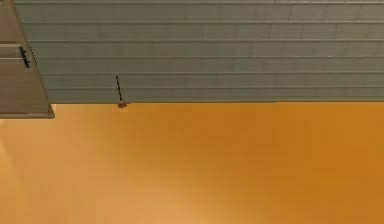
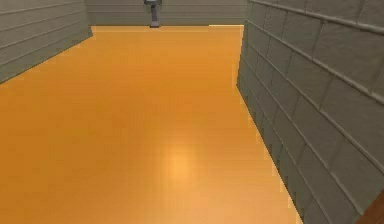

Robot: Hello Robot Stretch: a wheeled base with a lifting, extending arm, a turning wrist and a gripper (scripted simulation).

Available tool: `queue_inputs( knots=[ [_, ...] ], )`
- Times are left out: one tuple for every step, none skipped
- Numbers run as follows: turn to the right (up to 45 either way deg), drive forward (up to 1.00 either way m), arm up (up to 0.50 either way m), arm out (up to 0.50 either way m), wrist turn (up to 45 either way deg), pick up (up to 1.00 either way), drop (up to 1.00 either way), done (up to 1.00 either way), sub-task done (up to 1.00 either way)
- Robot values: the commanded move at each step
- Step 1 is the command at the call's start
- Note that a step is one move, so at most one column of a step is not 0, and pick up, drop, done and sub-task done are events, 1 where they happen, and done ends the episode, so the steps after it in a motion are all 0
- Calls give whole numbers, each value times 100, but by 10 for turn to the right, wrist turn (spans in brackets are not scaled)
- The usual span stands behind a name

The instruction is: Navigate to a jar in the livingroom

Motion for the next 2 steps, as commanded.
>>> queue_inputs(
  knots=[
    [-30,0,0,0,0,0,0,0,0],
    [450,0,0,0,0,0,0,0,0]
  ],
)
